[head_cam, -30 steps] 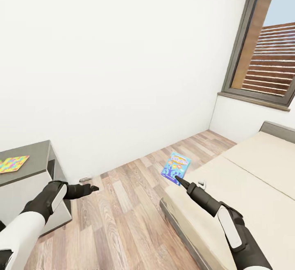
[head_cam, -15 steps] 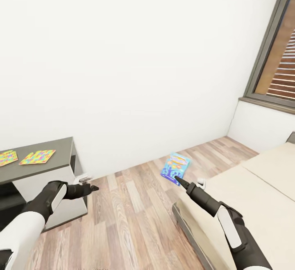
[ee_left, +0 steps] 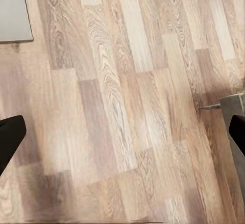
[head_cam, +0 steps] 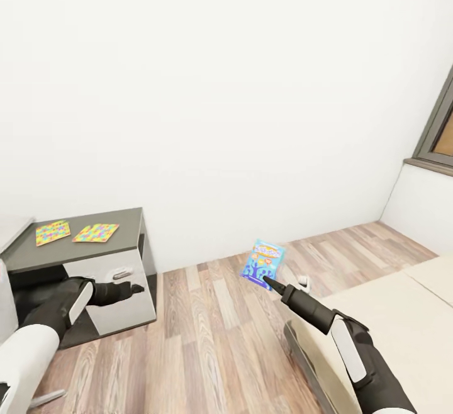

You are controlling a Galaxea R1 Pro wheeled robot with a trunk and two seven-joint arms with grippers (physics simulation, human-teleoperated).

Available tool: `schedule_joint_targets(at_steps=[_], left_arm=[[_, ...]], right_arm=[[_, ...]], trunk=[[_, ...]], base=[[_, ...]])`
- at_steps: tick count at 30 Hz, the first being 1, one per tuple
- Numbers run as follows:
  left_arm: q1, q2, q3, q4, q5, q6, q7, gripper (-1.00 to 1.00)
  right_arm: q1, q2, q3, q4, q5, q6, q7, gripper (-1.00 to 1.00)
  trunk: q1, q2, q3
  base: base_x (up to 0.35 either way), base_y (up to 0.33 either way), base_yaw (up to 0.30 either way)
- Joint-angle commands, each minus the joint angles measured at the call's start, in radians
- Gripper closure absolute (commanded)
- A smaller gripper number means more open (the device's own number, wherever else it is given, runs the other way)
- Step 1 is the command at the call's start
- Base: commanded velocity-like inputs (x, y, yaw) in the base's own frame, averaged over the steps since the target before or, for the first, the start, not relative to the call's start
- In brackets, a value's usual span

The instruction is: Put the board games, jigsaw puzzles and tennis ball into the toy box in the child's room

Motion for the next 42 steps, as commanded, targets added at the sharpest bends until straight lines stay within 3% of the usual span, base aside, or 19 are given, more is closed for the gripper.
schedule_joint_targets(at_steps=[1, 4, 8, 10, 14, 17, 22, 27, 33, 42], left_arm=[[-0.001, 0.007, 0.005, -0.001, 0.004, 0.014, -0.006, -1.0], [-0.002, 0.043, 0.008, -0.001, 0.005, 0.032, -0.084, -1.0], [-0.003, 0.115, 0.007, -0.003, -0.001, 0.042, -0.35, -1.0], [-0.003, 0.153, 0.007, -0.006, -0.002, 0.043, -0.448, -1.0], [-0.003, 0.215, 0.006, -0.017, -0.002, 0.043, -0.56, -1.0], [-0.003, 0.24, 0.0, -0.024, -0.003, 0.042, -0.656, -1.0], [-0.002, 0.251, -0.01, -0.043, -0.006, 0.039, -0.788, -1.0], [0.0, 0.256, -0.014, -0.052, -0.007, 0.037, -0.832, -1.0], [0.0, 0.28, -0.015, -0.053, -0.005, 0.036, -0.841, -1.0], [0.002, 0.283, -0.016, -0.054, -0.007, 0.033, -0.897, -1.0]], right_arm=[[-0.001, 0.0, -0.001, 0.0, -0.007, 0.008, 0.002, 1.0], [-0.001, 0.0, -0.001, -0.001, -0.006, 0.008, 0.003, 1.0], [-0.001, 0.0, 0.001, -0.019, -0.005, 0.008, 0.001, 1.0], [-0.001, 0.0, 0.002, -0.037, -0.005, 0.008, 0.001, 1.0], [-0.001, 0.0, 0.002, -0.061, 0.0, 0.01, 0.002, 1.0], [-0.001, -0.001, 0.005, -0.068, 0.001, 0.011, 0.002, 1.0], [-0.001, -0.001, 0.04, -0.075, 0.002, 0.01, 0.002, 1.0], [0.0, -0.001, 0.068, -0.13, 0.002, 0.012, 0.001, 1.0], [0.009, -0.002, 0.074, -0.175, 0.002, 0.017, 0.002, 1.0], [0.012, -0.002, 0.074, -0.18, 0.003, 0.017, 0.001, 1.0]], trunk=[[-0.004, 0.006, 0.003], [-0.015, 0.027, 0.014], [-0.031, 0.055, 0.03], [-0.038, 0.069, 0.038], [-0.054, 0.097, 0.053], [-0.065, 0.118, 0.065], [-0.084, 0.153, 0.084], [-0.103, 0.188, 0.104], [-0.126, 0.23, 0.127], [-0.161, 0.293, 0.162]], base=[[0.0, 0.0, 0.266], [0.0, 0.0, 0.266], [0.0, 0.0, 0.266], [0.0, 0.0, 0.266], [0.0, 0.0, 0.266], [0.0, 0.0, 0.266], [0.0, 0.0, 0.266], [0.0, 0.0, 0.266], [0.0, 0.0, 0.266], [0.0, 0.0, 0.266]])
